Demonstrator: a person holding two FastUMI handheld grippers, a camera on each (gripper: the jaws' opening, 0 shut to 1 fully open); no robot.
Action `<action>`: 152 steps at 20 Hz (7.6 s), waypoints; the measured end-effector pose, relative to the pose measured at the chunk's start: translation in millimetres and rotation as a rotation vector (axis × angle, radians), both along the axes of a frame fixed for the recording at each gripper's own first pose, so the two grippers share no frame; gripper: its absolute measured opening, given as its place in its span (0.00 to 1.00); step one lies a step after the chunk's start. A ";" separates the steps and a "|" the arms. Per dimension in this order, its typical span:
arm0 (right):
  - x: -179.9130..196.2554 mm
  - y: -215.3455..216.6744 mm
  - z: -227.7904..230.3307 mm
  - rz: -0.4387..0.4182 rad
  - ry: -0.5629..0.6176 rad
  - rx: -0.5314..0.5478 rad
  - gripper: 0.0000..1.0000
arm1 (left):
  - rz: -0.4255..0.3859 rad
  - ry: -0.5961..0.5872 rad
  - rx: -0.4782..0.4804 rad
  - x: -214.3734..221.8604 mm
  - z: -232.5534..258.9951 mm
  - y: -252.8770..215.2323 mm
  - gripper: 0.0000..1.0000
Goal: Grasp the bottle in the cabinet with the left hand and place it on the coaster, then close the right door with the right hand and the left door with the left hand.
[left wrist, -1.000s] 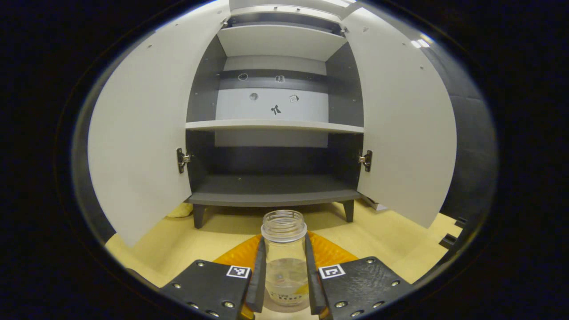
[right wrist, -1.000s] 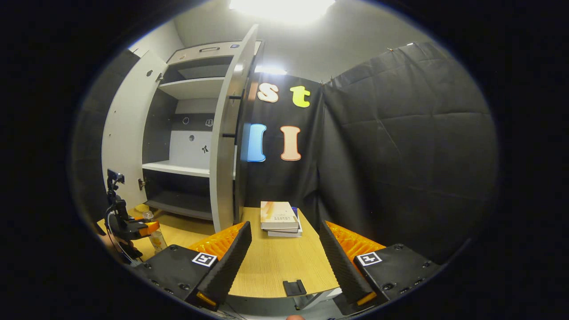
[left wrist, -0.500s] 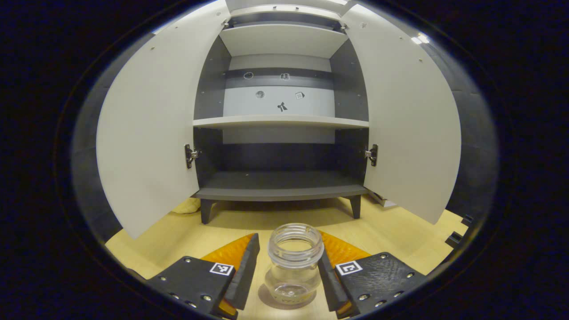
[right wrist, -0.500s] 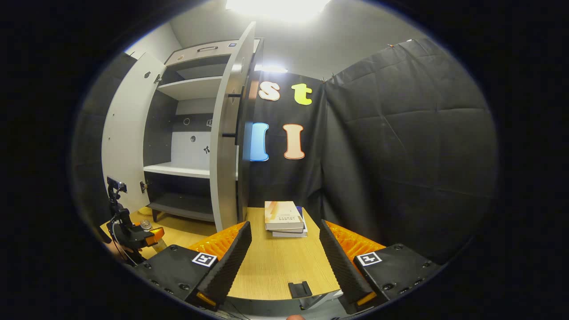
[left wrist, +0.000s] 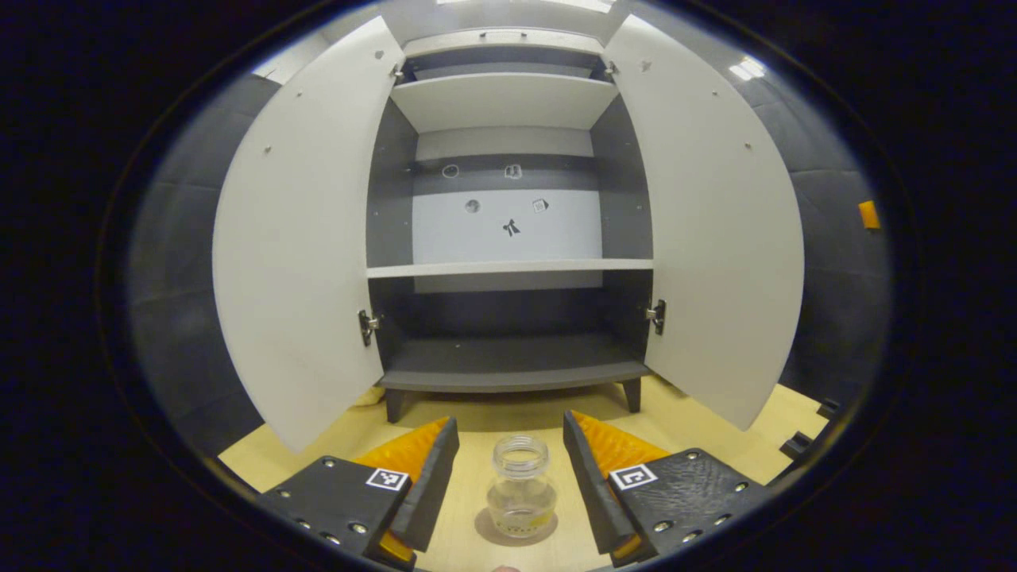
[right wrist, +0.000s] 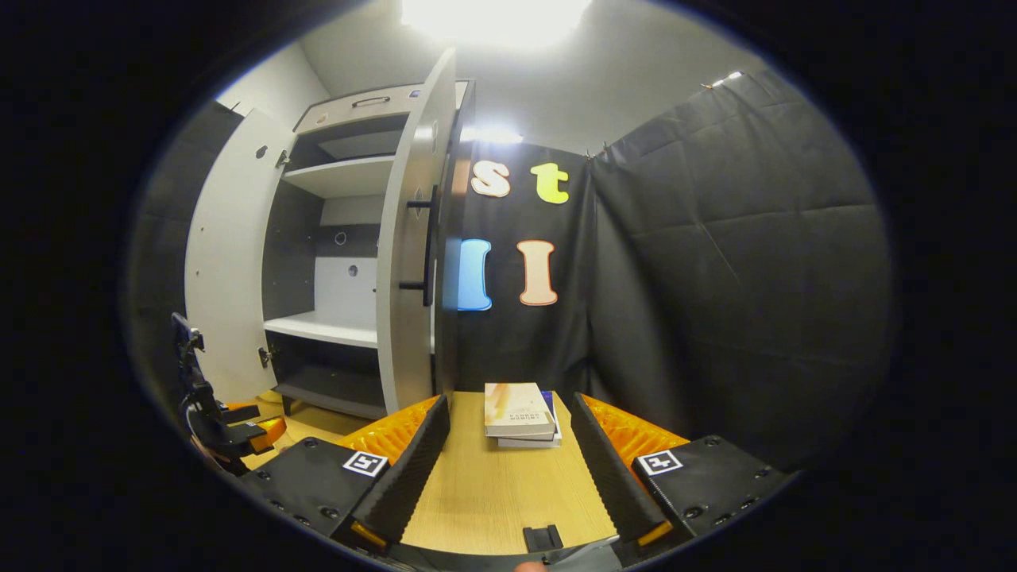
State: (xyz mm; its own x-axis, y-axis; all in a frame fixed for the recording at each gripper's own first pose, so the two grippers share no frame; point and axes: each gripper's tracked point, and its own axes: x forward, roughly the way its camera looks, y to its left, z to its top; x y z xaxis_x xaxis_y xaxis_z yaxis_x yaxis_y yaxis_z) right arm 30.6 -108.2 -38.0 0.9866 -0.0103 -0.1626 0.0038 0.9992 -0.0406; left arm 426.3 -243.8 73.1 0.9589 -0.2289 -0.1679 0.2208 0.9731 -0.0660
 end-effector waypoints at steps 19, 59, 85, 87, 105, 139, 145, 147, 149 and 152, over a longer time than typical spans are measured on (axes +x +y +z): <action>110.3 -12.5 79.1 -0.087 -0.041 0.151 0.98 | 0.228 -0.135 0.054 -41.3 150.0 204.2 0.77; 147.8 191.6 86.5 0.016 -0.046 0.110 0.95 | 0.333 -0.130 0.035 1.6 123.5 432.1 0.77; 104.7 189.8 37.6 0.051 0.037 0.024 0.97 | 0.266 -0.055 -0.075 96.6 194.0 424.7 0.77; 97.7 180.4 27.9 0.040 0.057 0.024 0.97 | 0.254 -0.060 -0.068 111.5 205.7 420.4 0.77; 68.6 98.8 18.0 -0.020 0.094 0.017 0.97 | 0.207 -0.147 -0.008 131.0 243.7 364.3 0.77; 19.7 6.0 29.7 -0.116 0.034 0.005 0.93 | 0.026 -0.216 -0.063 166.2 253.1 148.9 0.77; 21.1 8.0 35.3 -0.094 0.018 0.022 0.97 | 0.065 -0.242 -0.045 156.8 257.6 160.2 0.77; 25.0 13.3 39.0 -0.062 0.005 0.014 0.97 | 0.089 -0.253 -0.035 138.3 260.5 171.9 0.77; 30.0 18.8 41.6 -0.024 -0.002 0.007 0.96 | 0.116 -0.256 -0.019 112.3 260.6 185.8 0.77; 35.6 33.3 46.3 0.051 -0.029 0.016 0.96 | 0.174 -0.262 0.013 71.4 258.3 210.5 0.77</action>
State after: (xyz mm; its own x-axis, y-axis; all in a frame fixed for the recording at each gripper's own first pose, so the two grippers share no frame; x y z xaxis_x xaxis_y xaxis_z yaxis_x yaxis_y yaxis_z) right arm 66.2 -74.8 8.2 0.9901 0.0430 -0.1336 -0.0467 0.9986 -0.0249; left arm 497.7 -33.4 331.4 0.9944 -0.0567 0.0888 0.0583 0.9982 -0.0160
